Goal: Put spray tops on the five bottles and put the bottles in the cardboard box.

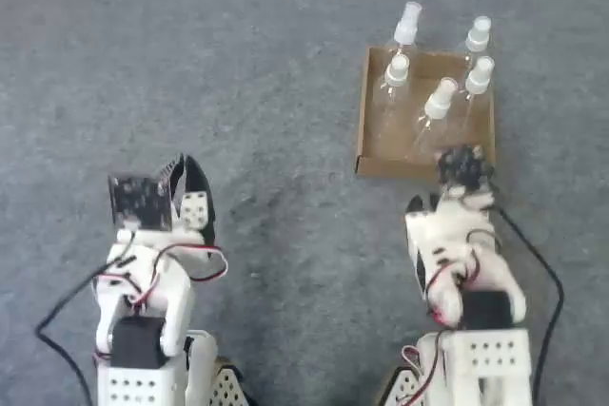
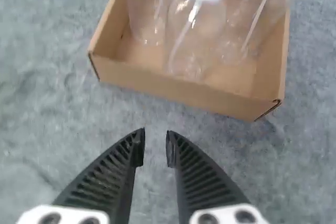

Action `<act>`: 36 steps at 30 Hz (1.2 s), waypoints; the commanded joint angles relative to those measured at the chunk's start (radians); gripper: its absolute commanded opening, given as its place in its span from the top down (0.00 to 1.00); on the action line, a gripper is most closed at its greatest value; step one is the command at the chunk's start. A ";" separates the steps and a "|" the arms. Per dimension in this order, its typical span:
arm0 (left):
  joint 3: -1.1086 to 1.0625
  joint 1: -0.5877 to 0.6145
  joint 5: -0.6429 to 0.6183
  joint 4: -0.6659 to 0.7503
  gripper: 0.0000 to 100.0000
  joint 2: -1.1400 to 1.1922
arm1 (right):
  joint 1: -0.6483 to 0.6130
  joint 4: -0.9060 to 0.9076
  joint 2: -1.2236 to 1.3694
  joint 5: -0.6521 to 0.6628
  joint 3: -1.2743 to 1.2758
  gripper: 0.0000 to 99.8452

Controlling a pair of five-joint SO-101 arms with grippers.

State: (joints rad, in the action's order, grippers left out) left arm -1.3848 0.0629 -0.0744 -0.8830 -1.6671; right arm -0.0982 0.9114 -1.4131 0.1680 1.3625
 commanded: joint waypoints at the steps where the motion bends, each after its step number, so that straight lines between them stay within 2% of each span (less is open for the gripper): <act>1: -0.156 0.003 0.028 0.003 0.99 -0.178 | 0.001 0.007 -0.153 0.095 0.107 0.99; 10: -0.303 0.003 0.028 0.009 0.99 -0.137 | 0.001 0.073 -0.414 0.095 0.321 0.99; 19: -0.302 0.003 0.028 -0.374 0.99 -0.143 | 0.001 0.242 -0.390 0.101 0.321 0.99; 24: -0.302 0.003 0.028 -0.371 0.99 -0.143 | 0.001 0.357 -0.390 0.101 0.321 0.99; 36: -0.302 0.003 0.028 -0.371 0.99 -0.143 | 0.001 0.364 -0.380 0.101 0.321 0.99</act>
State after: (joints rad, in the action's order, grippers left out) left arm -1.6962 0.0629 -0.0560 -1.2513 -1.8021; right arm -0.1013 1.2689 -1.7875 0.2555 1.6602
